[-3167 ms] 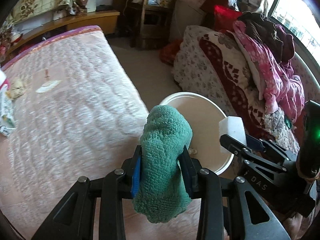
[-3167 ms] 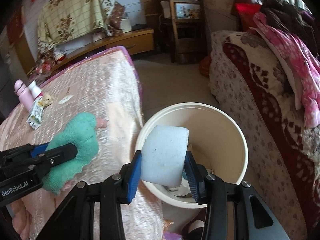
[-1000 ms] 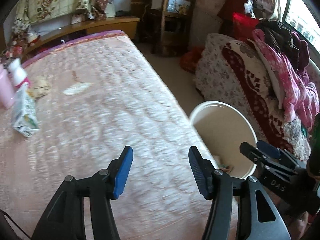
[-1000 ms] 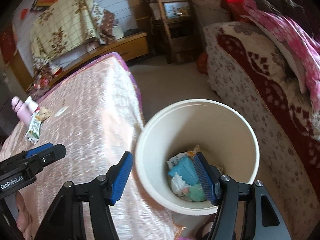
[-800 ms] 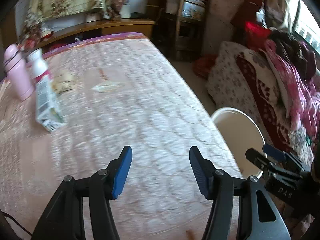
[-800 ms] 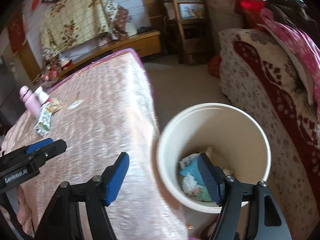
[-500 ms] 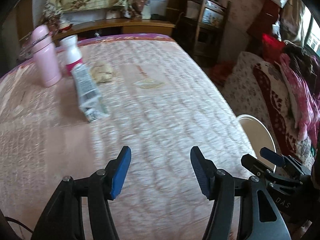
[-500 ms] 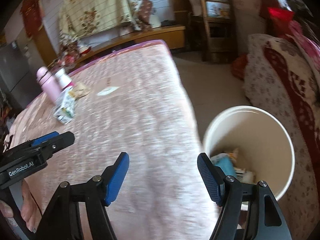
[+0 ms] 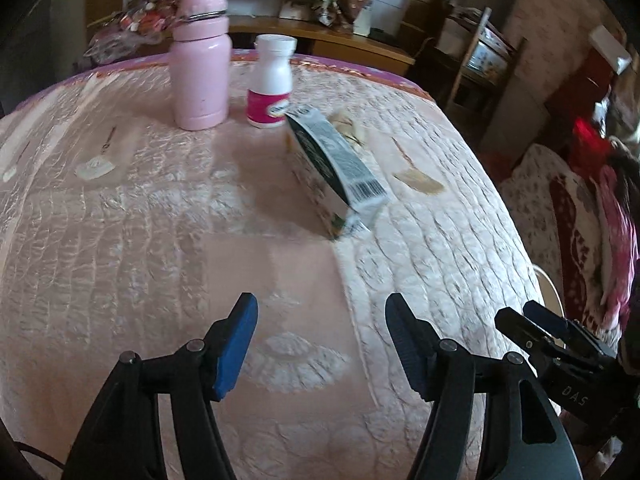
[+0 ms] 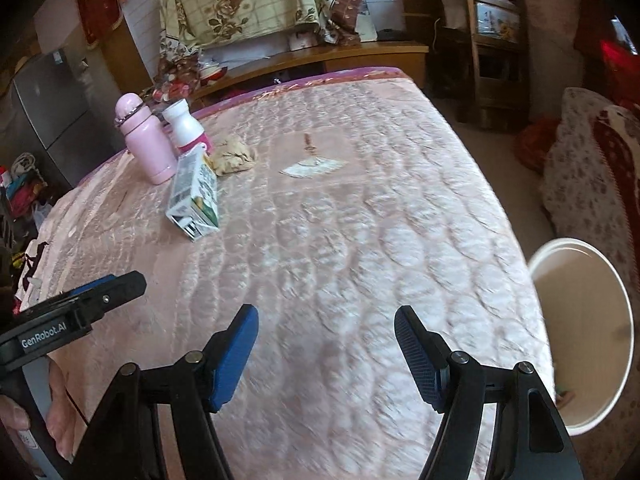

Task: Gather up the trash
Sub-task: 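Move both open tools back to the items on the bed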

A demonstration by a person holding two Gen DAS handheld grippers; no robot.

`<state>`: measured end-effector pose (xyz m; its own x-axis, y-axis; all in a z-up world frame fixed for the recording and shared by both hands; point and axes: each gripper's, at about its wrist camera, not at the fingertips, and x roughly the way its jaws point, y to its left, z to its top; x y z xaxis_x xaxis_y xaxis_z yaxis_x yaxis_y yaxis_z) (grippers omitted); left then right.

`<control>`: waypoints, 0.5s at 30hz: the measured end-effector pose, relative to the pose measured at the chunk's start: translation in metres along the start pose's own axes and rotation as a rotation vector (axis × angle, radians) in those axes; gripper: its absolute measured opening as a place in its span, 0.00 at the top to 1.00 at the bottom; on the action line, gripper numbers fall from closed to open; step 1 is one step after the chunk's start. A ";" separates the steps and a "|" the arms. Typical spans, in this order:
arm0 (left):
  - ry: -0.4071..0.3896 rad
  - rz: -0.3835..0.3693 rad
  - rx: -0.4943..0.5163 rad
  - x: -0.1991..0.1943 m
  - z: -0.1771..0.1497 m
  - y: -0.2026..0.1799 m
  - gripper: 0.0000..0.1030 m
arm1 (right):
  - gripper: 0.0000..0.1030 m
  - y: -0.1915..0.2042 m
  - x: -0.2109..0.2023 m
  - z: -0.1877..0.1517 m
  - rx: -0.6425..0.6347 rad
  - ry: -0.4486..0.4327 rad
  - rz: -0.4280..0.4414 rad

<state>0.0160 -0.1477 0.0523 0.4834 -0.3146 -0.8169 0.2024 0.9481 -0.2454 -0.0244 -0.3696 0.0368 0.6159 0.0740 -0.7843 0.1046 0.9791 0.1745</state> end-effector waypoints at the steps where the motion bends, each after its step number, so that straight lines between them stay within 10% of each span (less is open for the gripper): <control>1: -0.004 0.005 -0.007 0.000 0.005 0.002 0.35 | 0.28 0.002 0.003 0.003 0.001 0.002 0.002; 15: -0.035 0.242 -0.007 0.052 0.094 -0.027 0.35 | 0.28 0.004 0.034 0.036 0.015 0.018 0.012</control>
<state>0.1159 -0.1941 0.0652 0.5461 -0.0801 -0.8339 0.0717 0.9962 -0.0487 0.0252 -0.3703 0.0318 0.6030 0.0896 -0.7927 0.1088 0.9751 0.1930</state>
